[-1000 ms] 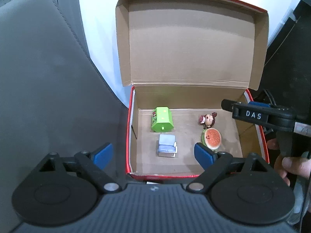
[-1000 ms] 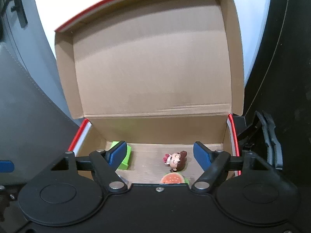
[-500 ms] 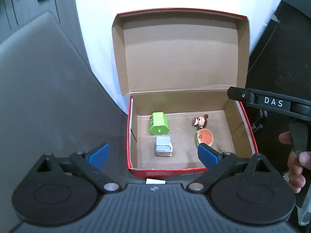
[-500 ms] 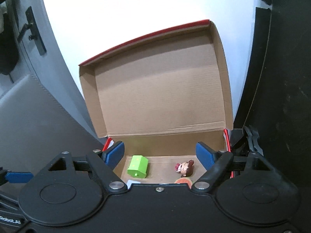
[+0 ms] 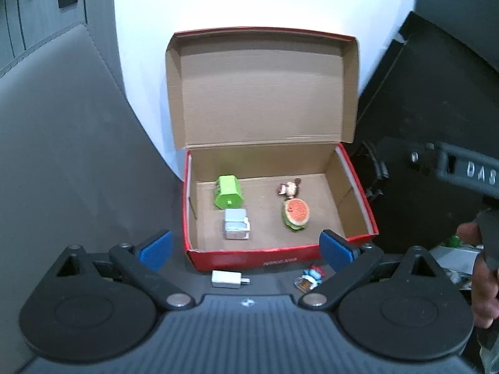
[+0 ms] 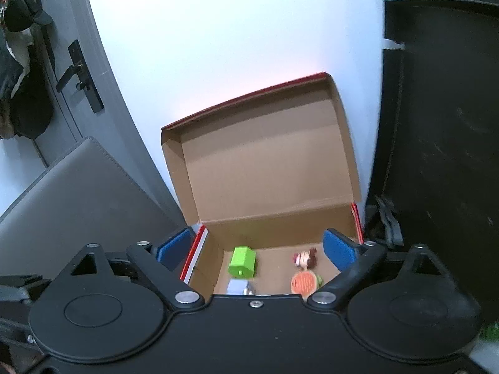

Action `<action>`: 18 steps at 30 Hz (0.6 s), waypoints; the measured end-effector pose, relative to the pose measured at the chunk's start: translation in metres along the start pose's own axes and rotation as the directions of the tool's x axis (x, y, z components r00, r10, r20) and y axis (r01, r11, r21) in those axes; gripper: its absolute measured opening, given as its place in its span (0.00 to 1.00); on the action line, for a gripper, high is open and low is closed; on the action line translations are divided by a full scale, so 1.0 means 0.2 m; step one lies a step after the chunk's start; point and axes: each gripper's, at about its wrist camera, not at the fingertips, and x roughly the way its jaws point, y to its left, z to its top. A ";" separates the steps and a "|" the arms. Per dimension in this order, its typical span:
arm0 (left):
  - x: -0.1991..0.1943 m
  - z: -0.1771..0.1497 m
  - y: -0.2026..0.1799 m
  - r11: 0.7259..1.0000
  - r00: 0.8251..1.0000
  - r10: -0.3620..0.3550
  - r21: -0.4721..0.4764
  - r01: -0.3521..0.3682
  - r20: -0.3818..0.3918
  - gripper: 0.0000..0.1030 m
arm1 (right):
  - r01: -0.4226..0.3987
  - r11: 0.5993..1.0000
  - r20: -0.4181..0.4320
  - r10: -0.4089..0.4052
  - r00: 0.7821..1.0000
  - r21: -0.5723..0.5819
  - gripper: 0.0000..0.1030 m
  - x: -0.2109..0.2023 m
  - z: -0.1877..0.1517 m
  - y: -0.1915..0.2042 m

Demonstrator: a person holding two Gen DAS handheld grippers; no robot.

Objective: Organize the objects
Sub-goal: 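Lift both open tools up out of the shoebox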

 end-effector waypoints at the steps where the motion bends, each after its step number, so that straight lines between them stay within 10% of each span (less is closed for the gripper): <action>1: -0.02 -0.01 0.00 1.000 1.000 -0.014 0.000 0.014 0.003 0.97 | 0.006 1.000 -0.009 -0.006 1.000 0.005 0.91 -0.03 -0.02 0.00; 18: -0.25 -0.12 -0.09 0.995 0.996 -0.085 0.056 0.084 0.029 0.97 | 0.108 0.994 -0.074 -0.107 0.992 0.012 1.00 -0.36 -0.16 0.04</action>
